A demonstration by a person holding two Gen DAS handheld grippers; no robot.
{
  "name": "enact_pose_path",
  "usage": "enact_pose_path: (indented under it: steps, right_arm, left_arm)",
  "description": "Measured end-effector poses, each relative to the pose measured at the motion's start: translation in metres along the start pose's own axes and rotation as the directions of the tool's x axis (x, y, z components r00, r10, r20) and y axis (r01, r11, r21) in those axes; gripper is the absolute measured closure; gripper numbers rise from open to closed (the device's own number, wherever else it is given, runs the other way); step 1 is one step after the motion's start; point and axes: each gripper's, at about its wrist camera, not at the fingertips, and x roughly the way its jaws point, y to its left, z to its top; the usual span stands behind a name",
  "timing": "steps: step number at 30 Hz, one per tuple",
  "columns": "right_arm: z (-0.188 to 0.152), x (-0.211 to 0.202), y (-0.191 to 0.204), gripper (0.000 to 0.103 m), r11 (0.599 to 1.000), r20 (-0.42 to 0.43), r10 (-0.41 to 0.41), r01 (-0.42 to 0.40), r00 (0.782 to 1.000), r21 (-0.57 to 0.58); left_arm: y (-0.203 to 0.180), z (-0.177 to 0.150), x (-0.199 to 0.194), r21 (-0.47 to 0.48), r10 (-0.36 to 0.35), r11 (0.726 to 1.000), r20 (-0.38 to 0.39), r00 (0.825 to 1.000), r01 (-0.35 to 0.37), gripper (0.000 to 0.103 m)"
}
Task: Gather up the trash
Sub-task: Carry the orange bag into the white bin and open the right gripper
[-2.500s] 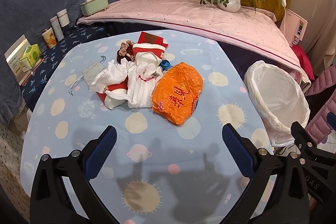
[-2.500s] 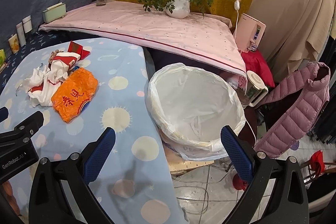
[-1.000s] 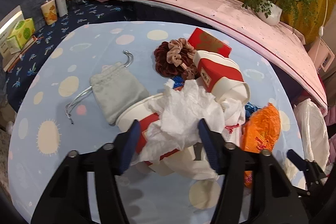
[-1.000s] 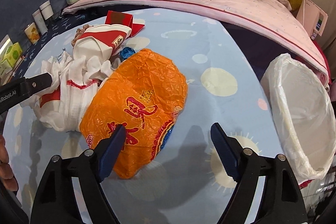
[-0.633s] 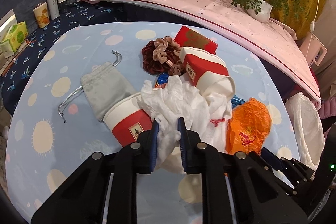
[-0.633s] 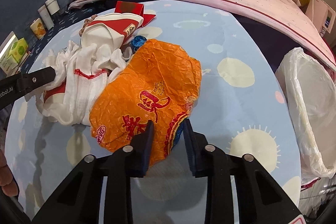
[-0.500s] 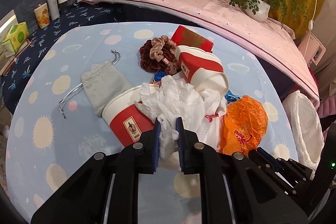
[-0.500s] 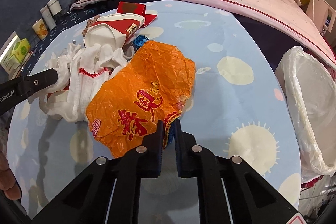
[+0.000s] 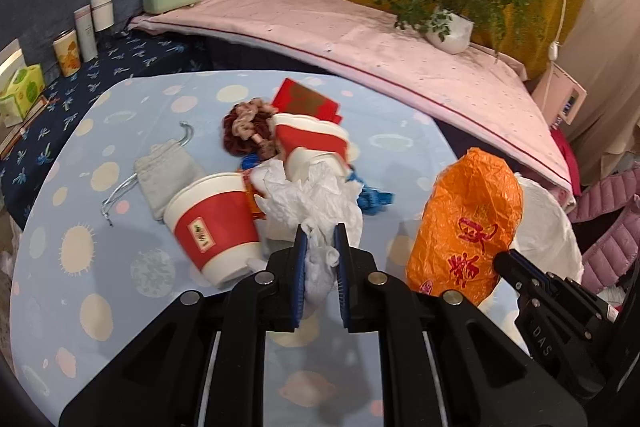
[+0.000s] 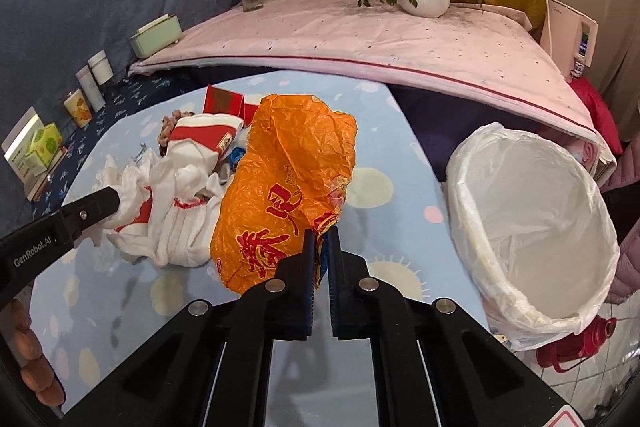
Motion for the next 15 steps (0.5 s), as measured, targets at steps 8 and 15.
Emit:
enact_pose_path:
  steps: [8, 15]
  right_arm:
    - [0.008, -0.032, -0.043, 0.097, 0.996, 0.069, -0.082, 0.080, 0.994, 0.029]
    - [0.008, -0.046, -0.093, 0.097, 0.983, 0.090, -0.161, 0.151, 0.983, 0.101]
  left_arm:
    - [-0.057, 0.003, -0.007, 0.073, -0.096, 0.993, -0.002, 0.995, 0.096, 0.090]
    - [-0.121, 0.004, -0.003, 0.166, -0.173, 0.971, -0.011, 0.985, 0.172, 0.090]
